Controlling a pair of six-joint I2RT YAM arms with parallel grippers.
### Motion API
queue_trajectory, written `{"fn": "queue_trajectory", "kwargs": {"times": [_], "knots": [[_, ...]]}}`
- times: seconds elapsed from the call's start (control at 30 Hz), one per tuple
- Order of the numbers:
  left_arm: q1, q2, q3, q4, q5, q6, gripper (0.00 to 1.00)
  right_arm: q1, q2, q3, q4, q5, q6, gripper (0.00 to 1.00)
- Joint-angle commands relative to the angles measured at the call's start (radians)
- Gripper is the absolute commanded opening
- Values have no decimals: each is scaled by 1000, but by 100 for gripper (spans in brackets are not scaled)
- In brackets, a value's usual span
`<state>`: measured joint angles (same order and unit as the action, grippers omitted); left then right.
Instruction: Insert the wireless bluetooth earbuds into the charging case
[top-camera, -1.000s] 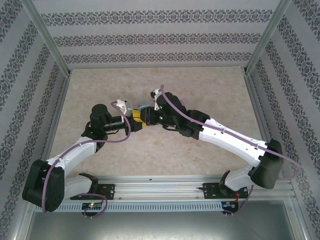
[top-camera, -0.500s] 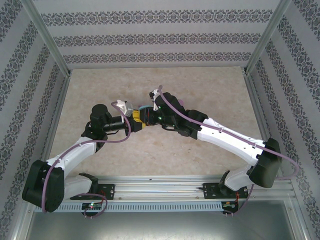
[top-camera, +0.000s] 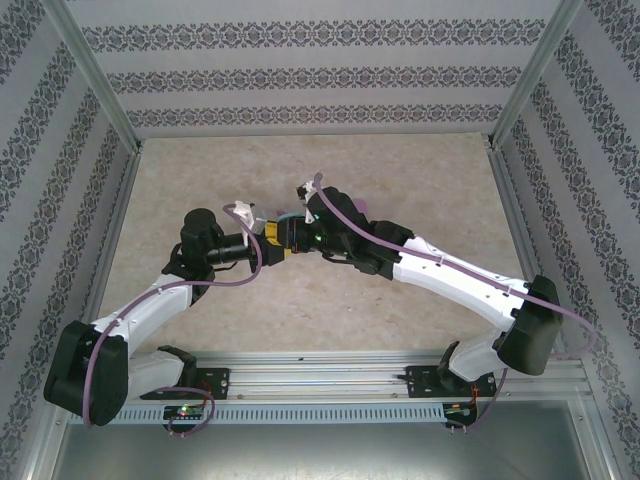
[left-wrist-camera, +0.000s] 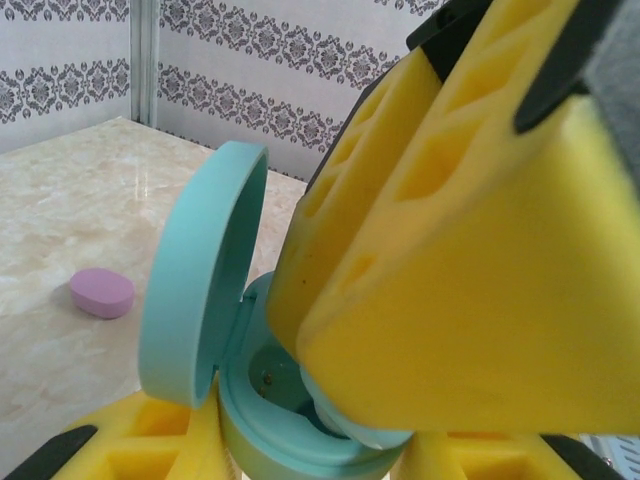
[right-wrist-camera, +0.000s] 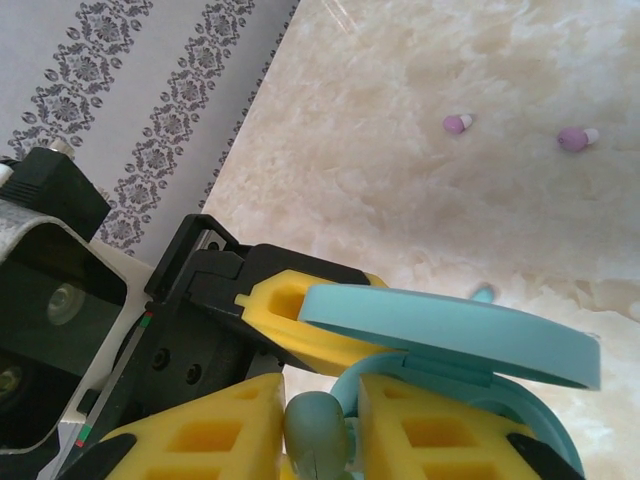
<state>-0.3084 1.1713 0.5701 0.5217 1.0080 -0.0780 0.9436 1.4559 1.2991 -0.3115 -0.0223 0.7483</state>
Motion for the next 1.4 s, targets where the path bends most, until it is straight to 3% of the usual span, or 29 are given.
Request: {"fn": "queue_trajectory", "kwargs": {"times": [0.0, 1.37], "knots": [[-13, -38, 5, 40, 27, 23, 10, 3, 3, -4, -82, 59, -20, 26], [-14, -41, 5, 8, 42, 37, 10, 3, 23, 96, -208, 110, -56, 38]]}}
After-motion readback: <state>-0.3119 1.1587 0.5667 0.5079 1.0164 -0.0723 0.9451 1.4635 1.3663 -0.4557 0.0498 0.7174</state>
